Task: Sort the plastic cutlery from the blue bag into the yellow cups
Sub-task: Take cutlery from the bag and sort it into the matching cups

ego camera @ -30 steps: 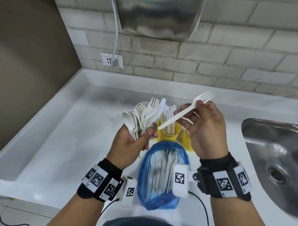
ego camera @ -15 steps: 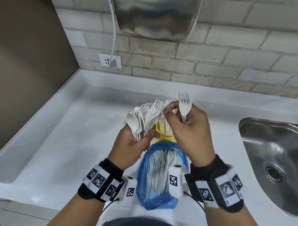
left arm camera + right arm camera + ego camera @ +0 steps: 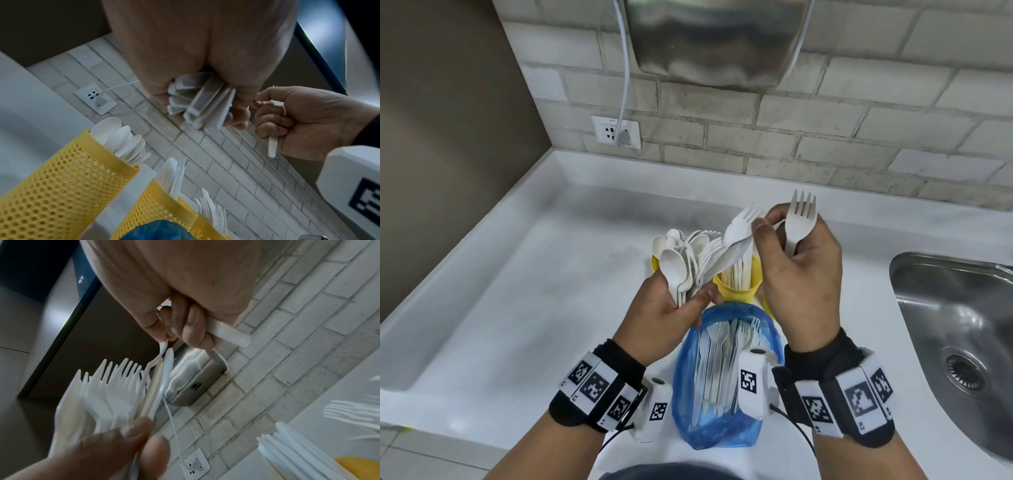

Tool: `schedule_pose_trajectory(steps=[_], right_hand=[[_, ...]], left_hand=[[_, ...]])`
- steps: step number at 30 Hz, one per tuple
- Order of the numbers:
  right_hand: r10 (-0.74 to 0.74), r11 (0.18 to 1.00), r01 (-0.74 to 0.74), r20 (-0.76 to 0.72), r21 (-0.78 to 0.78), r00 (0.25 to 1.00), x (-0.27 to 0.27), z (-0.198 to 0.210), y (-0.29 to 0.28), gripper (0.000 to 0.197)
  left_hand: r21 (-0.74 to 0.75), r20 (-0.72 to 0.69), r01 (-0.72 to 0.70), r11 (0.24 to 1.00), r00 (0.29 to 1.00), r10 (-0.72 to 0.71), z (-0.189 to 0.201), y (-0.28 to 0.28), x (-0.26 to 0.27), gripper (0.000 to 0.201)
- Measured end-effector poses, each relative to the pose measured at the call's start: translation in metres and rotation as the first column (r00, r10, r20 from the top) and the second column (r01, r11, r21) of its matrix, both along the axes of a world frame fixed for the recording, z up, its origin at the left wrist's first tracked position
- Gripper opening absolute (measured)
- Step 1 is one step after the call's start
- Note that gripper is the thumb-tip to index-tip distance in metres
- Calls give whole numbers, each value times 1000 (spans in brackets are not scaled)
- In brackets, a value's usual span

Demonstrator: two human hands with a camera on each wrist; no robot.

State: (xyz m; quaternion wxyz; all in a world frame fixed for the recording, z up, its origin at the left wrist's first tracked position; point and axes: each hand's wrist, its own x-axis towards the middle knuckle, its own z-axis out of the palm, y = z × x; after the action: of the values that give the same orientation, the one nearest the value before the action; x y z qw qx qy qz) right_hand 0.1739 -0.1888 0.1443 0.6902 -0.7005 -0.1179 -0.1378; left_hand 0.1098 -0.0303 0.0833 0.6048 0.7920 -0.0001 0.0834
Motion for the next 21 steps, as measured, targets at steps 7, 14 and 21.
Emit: schedule_pose_trajectory(steps=[7,14,21], right_hand=[[124,979,-140,-117,-145,985,4,-12,-1,35],[171,972,-130,-213,195,962,6,-7,-5,27],[287,893,-132,-318,429,904,11,3,-11,26]], left_hand=[[5,22,13,1000,1000,-14,7,-3,-1,9],[51,2,1,999,1000,-1,11,-4,-6,15],[41,13,33,999,999,-33,15,-6,-7,17]])
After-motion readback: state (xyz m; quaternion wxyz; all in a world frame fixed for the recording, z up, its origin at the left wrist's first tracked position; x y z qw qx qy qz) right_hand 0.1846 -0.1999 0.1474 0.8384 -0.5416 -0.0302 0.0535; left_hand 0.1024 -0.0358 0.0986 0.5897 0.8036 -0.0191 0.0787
